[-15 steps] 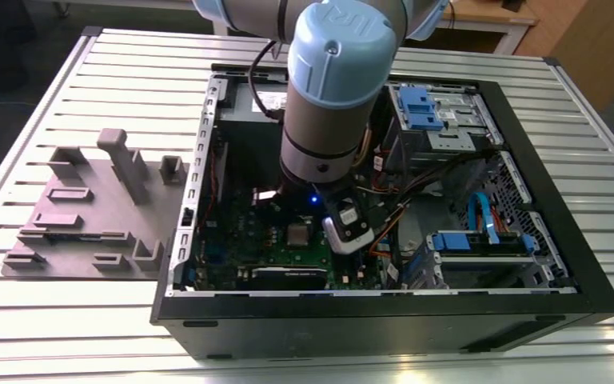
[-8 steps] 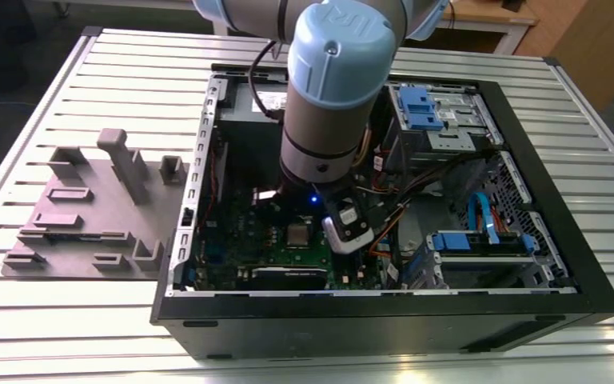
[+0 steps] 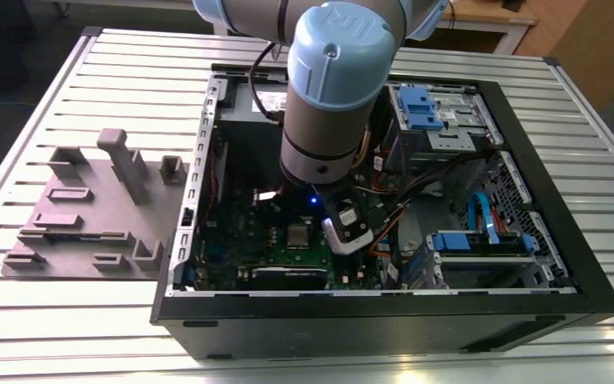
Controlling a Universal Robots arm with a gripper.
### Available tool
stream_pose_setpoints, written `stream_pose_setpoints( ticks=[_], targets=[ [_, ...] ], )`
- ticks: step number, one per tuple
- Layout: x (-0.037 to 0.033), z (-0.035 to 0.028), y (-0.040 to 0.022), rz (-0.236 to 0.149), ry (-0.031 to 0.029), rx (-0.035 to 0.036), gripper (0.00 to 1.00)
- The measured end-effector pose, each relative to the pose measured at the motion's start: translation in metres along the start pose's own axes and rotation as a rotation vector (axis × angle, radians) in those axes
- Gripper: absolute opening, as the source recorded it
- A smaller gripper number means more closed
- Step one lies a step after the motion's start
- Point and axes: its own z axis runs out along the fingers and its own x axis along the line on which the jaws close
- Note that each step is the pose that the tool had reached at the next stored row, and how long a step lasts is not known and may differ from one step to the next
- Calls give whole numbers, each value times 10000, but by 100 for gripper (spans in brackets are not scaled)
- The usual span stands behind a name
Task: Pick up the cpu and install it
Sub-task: 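Place the cpu into insertion slot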
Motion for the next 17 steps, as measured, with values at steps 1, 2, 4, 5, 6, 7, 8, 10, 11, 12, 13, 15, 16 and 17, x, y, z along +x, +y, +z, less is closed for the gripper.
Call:
stream_pose_setpoints(
  ticks=[1, 2, 4, 5, 6, 7, 8, 10, 11, 12, 13, 15, 16, 17],
  targets=[
    [0, 0, 0, 0, 0, -1, 45],
    [0, 0, 0, 0, 0, 0, 45],
    [0, 1, 0, 0, 0, 1, 45],
    [0, 1, 0, 0, 0, 0, 45],
    [0, 2, 0, 0, 0, 0, 45],
    [0, 2, 0, 0, 0, 0, 45],
    [0, 2, 0, 0, 0, 0, 45],
    [0, 2, 0, -1, 0, 0, 45],
    [0, 2, 0, 0, 0, 0, 45],
    [0, 3, 0, 0, 0, 0, 45],
    [0, 4, 0, -1, 0, 1, 45],
    [-1, 8, 0, 0, 1, 0, 47],
    [0, 10, 0, 1, 3, -2, 47],
    [0, 11, 0, 1, 1, -1, 47]
  ],
)
